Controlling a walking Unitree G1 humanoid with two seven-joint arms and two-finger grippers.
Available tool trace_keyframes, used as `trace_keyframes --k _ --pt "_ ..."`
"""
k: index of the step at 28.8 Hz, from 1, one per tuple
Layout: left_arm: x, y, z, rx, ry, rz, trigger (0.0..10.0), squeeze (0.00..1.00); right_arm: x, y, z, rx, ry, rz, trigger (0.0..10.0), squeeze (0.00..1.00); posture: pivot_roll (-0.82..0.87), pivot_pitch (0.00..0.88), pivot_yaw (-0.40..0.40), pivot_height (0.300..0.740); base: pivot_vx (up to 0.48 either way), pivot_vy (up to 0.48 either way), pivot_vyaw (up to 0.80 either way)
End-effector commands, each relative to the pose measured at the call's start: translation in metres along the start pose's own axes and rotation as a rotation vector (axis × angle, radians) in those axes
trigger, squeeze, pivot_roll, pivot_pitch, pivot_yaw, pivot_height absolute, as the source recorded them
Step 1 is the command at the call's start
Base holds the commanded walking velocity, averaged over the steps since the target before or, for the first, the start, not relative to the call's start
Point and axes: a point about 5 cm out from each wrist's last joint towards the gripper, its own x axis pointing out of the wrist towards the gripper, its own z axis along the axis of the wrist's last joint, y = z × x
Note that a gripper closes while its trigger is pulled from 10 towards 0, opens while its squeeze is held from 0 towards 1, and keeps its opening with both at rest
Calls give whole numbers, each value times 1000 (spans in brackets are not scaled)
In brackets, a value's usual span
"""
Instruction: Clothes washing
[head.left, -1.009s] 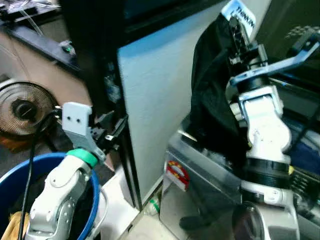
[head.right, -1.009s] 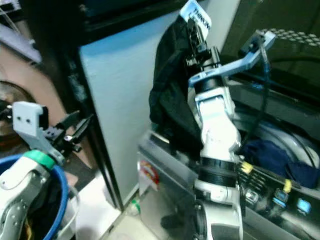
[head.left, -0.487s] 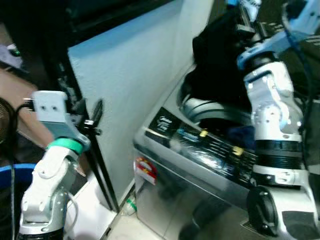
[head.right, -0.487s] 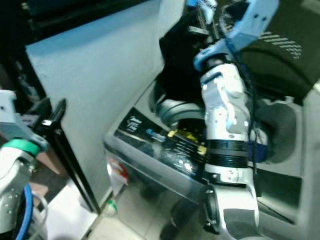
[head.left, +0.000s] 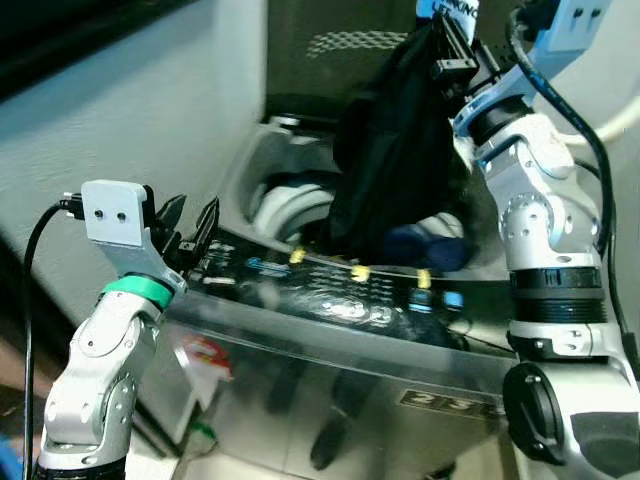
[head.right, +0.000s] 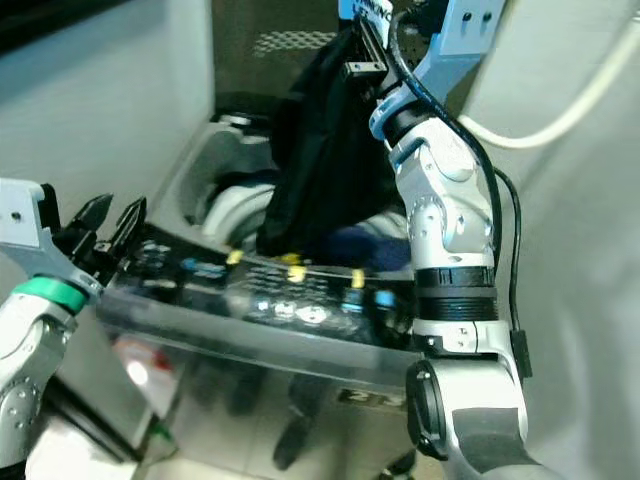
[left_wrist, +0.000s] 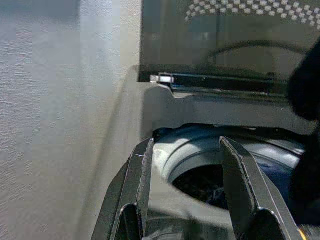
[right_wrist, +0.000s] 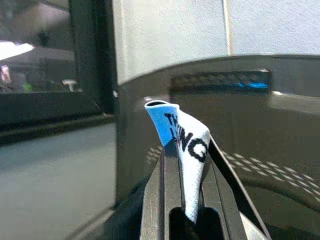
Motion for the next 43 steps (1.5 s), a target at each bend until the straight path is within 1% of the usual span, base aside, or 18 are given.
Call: trace_keyframes --k 1,4,7,8,12,17,19,23,24,25,28,32,33,34,38,40,41,43 --pt "0 6 0 16 0 51 10000 0 -3 5 -9 6 46 36 10000 0 173 0 26 740 0 0 -800" --pt "0 12 3 26 -12 94 10000 0 -4 11 -15 26 87 91 10000 0 173 1 23 740 0 0 -800" --pt "-4 25 11 81 -12 166 10000 0 -15 33 -42 53 291 288 10000 0 175 10 9 740 0 0 0" --pt "-4 25 11 81 -12 166 10000 0 -15 33 -42 53 291 288 10000 0 175 10 9 740 0 0 0" --pt "-13 30 0 203 139 140 10000 0 -22 40 -67 11 489 404 10000 0 186 17 -3 740 0 0 0" --pt "-18 30 1 254 178 118 10000 0 -25 47 -65 16 541 574 10000 0 190 25 -8 740 0 0 0" --pt "-19 29 5 276 179 78 10000 0 -28 50 -63 -28 580 675 10000 0 196 32 -13 740 0 0 0" --pt "-22 26 7 293 199 9 10000 0 -25 46 -62 -41 609 683 10000 0 196 32 -13 740 0 0 0" --pt "-23 24 8 299 208 -15 10000 0 -23 43 -62 -41 621 664 10000 1000 205 36 -14 740 0 0 0" --pt "-23 24 8 299 208 -15 10000 0 -23 43 -62 -41 621 664 10000 1000 205 36 -14 740 0 0 0" --pt "-24 19 10 299 221 -56 10000 0 -19 25 -60 -152 675 600 10000 1000 207 39 -12 740 0 0 0" --pt "-23 16 11 290 222 -75 10000 0 -16 13 -56 -237 687 555 10000 1000 202 41 -8 740 0 0 0" --pt "-22 15 11 290 223 -79 10000 0 -14 9 -53 -246 692 539 10000 51 196 45 0 740 0 0 0" --pt "-21 14 11 284 223 -83 10000 0 -13 5 -50 -252 694 523 10000 0 196 45 0 740 0 0 0" --pt "-18 12 11 272 222 -97 10000 0 -12 -4 -43 -252 688 466 10000 0 190 50 6 740 0 0 0" --pt "-14 8 11 260 217 -120 10000 0 -13 -12 -42 -248 666 382 10000 0 190 52 20 740 0 0 0" --pt "-11 4 13 244 199 -145 10000 0 -13 -19 -42 -215 605 270 10000 0 192 50 31 740 0 0 0" --pt "-8 -1 16 207 165 -164 10000 0 -13 -23 -43 -158 550 176 10000 0 190 47 39 740 0 0 0"
